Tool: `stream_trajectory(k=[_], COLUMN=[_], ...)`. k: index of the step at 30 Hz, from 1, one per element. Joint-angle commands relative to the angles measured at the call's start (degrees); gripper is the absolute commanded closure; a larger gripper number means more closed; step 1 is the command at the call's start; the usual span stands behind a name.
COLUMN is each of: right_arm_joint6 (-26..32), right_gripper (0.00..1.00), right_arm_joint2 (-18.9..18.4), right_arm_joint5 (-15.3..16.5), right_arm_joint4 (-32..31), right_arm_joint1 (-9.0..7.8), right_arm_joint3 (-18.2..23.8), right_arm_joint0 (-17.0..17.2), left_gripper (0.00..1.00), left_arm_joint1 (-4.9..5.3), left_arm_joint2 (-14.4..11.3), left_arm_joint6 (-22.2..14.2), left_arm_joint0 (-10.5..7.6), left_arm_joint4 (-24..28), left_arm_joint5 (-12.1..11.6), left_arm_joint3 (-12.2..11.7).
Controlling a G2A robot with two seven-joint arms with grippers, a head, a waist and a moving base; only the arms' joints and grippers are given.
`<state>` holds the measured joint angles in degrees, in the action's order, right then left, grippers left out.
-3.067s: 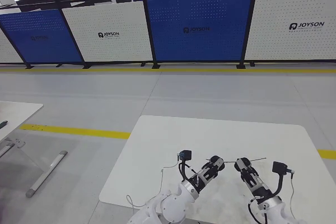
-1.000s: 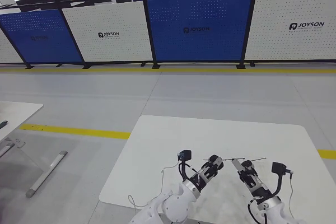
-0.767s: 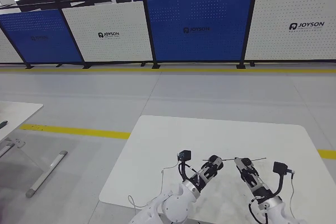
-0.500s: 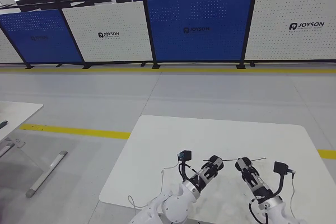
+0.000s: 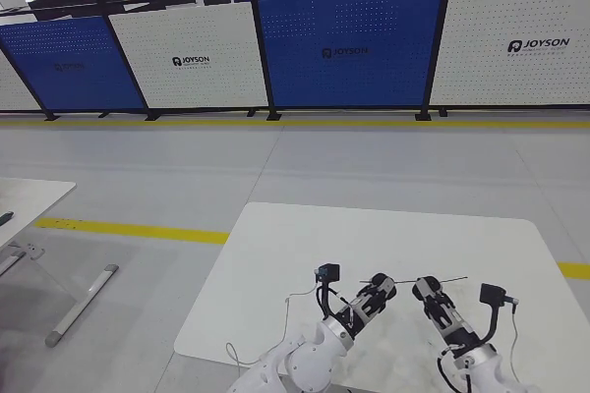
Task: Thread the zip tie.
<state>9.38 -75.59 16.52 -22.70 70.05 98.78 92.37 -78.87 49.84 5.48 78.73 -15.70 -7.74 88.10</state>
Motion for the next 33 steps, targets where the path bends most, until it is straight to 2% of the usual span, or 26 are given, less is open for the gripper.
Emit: stream_trajectory(k=[1,2,5,7,11,12,14,16,29,30,31,33], right_arm_joint6=[-0.2,-0.3,-1.1,-1.5,-1.8,-1.8,-1.9,-1.9,-1.5,-1.3,-1.0,-0.7], right_gripper=[1.00,1.00,1.00,1.00,1.00,1.00,1.00,1.00,1.00,0.57,0.00,0.00], right_arm_joint2=[-0.1,-0.1,-0.1,0.0,0.0,0.0,-0.1,-0.1,-0.2,-0.2,-0.2,-0.1], right_arm_joint5=[-0.1,-0.3,-0.8,-1.1,-1.2,-1.2,-1.1,-1.0,-0.9,-0.9,-1.0,-1.0], right_arm_joint4=[-0.2,-0.3,-0.8,-1.0,-1.1,-1.0,-1.0,-0.9,-1.0,-1.1,-1.3,-1.6], right_arm_joint1=[0.00,0.00,0.04,0.09,0.14,0.15,0.15,0.16,0.19,0.18,0.17,0.15], right_arm_joint3=[0.1,0.1,0.0,0.0,-0.3,-0.3,-0.4,-0.4,-0.4,-0.3,-0.2,0.0], right_arm_joint0=[0.1,0.1,0.1,0.0,-0.1,-0.1,-0.1,-0.1,0.0,-0.1,-0.1,-0.1], left_gripper=[0.83,0.69,0.62,0.65,0.79,0.80,0.93,1.00,1.00,1.00,1.00,1.00], left_arm_joint1=[-0.01,-0.02,-0.06,-0.09,-0.08,-0.07,-0.07,-0.07,-0.23,-0.26,-0.34,-0.46], left_arm_joint2=[0.0,0.0,0.0,0.1,0.5,0.6,0.8,0.9,0.8,0.8,0.8,1.0], left_arm_joint6=[0.3,0.5,1.4,1.6,2.0,2.0,2.0,2.0,1.9,2.0,2.2,2.6], left_arm_joint0=[-0.01,0.05,0.16,0.22,0.41,0.46,0.54,0.60,0.71,0.75,0.84,0.85], left_arm_joint4=[-0.7,-0.8,-1.6,-1.5,-1.3,-1.1,-0.8,-0.8,-0.5,-0.3,0.5,2.0], left_arm_joint5=[0.7,0.8,1.3,1.2,0.9,0.8,0.5,0.4,-0.4,-0.5,-0.6,-0.6], left_arm_joint3=[0.0,0.1,0.2,0.2,0.1,0.1,0.1,0.1,-0.3,-0.3,-0.2,-0.2])
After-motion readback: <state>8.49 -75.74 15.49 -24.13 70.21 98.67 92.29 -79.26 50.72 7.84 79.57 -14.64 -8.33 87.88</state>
